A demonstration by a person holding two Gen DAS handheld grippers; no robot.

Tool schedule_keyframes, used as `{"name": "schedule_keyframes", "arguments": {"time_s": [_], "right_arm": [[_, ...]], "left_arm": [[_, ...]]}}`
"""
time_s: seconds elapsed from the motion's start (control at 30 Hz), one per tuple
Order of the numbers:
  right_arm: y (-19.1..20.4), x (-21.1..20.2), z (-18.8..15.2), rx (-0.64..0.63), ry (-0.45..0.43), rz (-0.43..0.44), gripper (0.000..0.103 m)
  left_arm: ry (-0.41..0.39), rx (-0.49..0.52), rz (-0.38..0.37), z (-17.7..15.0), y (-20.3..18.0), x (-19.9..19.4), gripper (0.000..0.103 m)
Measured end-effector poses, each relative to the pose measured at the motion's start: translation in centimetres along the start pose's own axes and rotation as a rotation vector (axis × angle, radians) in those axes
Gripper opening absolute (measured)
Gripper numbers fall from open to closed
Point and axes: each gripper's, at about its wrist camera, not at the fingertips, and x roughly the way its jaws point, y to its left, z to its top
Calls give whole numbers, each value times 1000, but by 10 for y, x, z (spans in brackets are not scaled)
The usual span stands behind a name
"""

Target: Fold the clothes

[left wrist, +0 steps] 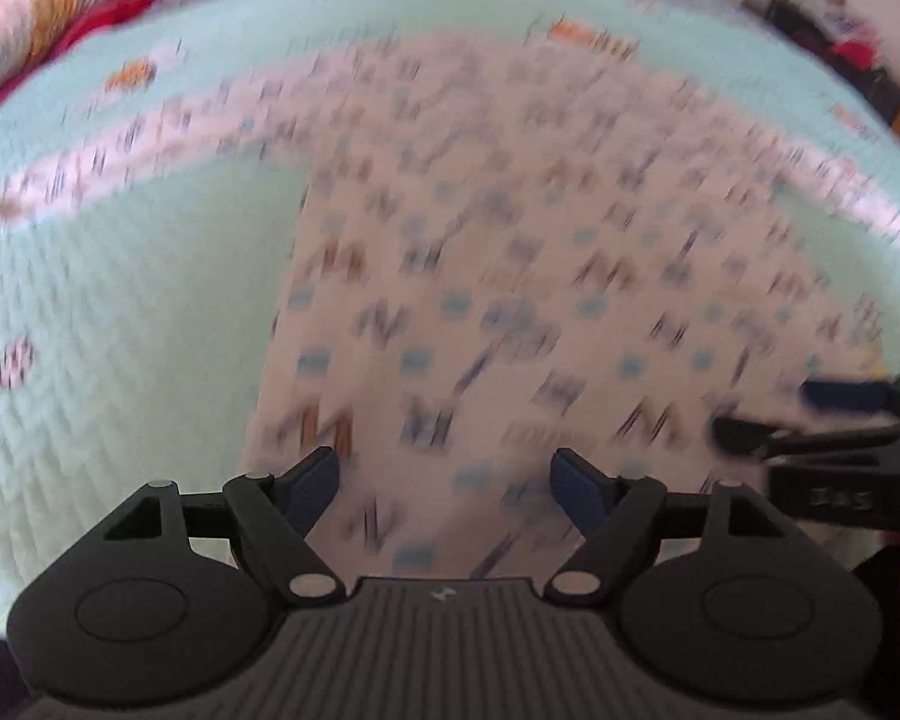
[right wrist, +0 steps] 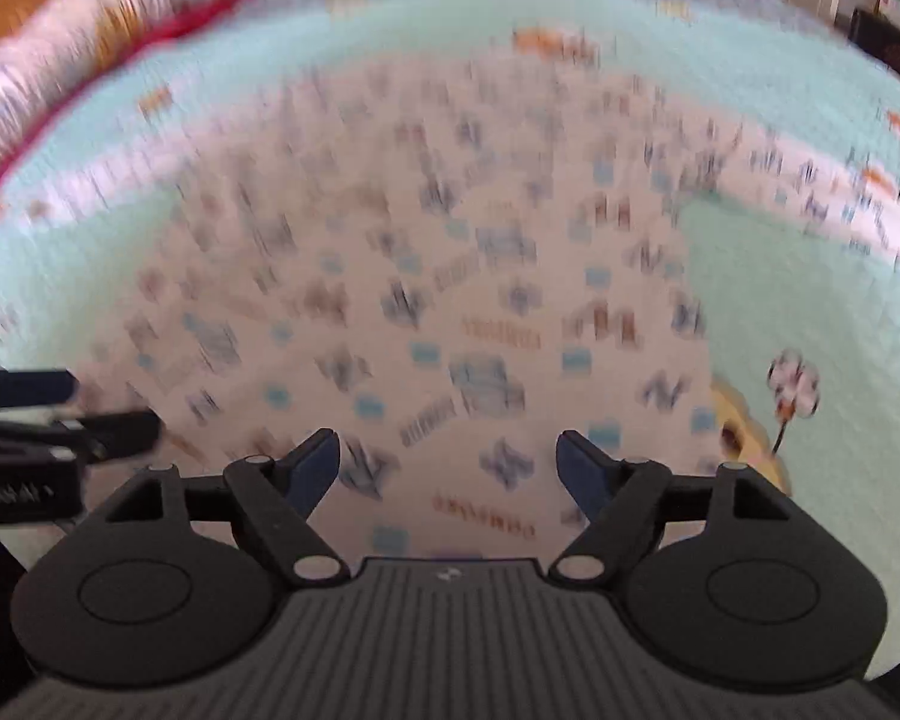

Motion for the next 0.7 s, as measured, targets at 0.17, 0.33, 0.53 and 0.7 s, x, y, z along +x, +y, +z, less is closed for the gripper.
{"name": "schedule_keyframes", "arguments": {"time_s": [0.17,0.33,0.53,0.7], "right_arm": [[-1,-34,-53,-158,-10,19,82],[-16,-70,-27,-53,-138,61,82],[-4,-12,85,-7,-212,87,82],[13,67,108,-62,-57,-2,82]], "left_arm": [[-22,21,-35,-38,6,-26,85],[-149,44,-67,-10,4,-46,84],[-64,-1,-28,23,6,11,84],[-92,51,-25,-20,12,-3,87]]}}
